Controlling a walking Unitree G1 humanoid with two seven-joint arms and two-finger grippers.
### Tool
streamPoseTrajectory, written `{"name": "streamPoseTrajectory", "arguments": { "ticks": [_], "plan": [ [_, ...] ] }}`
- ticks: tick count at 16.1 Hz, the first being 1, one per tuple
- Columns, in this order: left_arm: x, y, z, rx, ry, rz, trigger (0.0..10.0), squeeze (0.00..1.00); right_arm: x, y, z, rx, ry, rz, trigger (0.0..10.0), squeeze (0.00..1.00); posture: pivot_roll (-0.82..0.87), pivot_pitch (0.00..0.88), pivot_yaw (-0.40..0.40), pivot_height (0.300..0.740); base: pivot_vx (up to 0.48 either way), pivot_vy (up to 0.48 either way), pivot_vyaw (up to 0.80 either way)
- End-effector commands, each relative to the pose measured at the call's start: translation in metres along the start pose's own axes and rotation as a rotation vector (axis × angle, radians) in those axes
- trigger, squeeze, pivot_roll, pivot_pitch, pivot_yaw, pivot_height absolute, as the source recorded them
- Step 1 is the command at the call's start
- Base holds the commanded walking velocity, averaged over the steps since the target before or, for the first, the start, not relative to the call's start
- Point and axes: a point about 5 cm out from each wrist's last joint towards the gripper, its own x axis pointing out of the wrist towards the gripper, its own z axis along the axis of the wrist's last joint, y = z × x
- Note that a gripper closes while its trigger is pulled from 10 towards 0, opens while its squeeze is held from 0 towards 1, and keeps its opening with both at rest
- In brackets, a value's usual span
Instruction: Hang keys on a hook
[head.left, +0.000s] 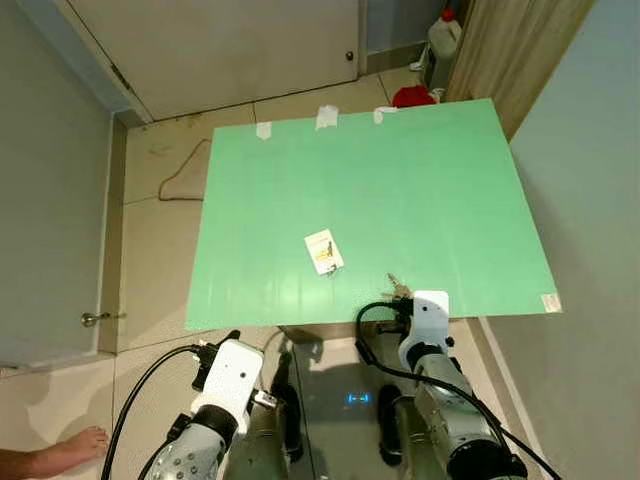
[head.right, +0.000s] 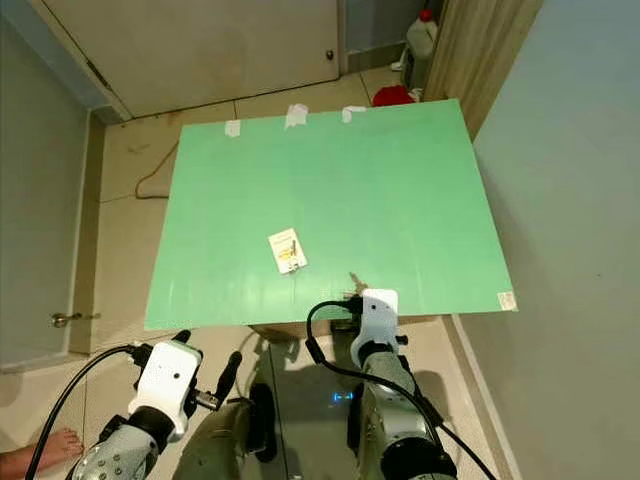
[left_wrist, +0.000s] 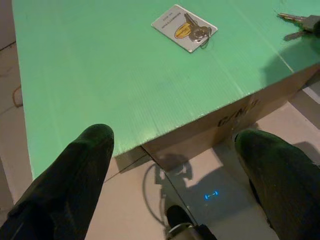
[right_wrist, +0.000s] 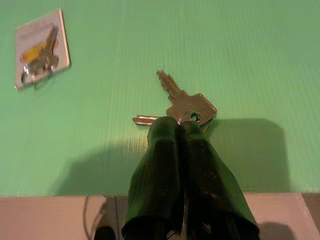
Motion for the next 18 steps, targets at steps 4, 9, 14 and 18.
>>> {"name": "streamPoseTrajectory", "arguments": {
  "ticks": [4,9,14,18],
  "plan": [
    [0.01,0.012,-0.007,-0.005,0.03,0.036,10.0,0.0,0.017,0.006,0.05,0.041,-0.146,0.048,0.0,0.0,0.0,0.271,0.094,0.74,0.0,0.0,0.0],
    [0.044,0.029,0.003,-0.009,0.0,0.106,10.0,0.0,0.037,0.005,0.137,0.002,-0.358,0.131,0.0,0.0,-0.05,0.157,0.077,0.74,0.0,0.0,0.0],
    [0.052,0.064,0.033,-0.07,-0.135,0.156,10.0,0.0,0.026,-0.041,0.163,-0.09,-0.446,0.069,0.0,0.0,-0.11,0.026,0.098,0.74,0.0,0.0,0.0],
    [0.056,0.078,0.051,-0.179,-0.215,0.18,10.0,0.0,0.011,-0.055,0.14,-0.059,-0.43,0.002,0.0,0.0,-0.13,0.0,0.114,0.74,0.0,0.0,0.0]
  ]
}}
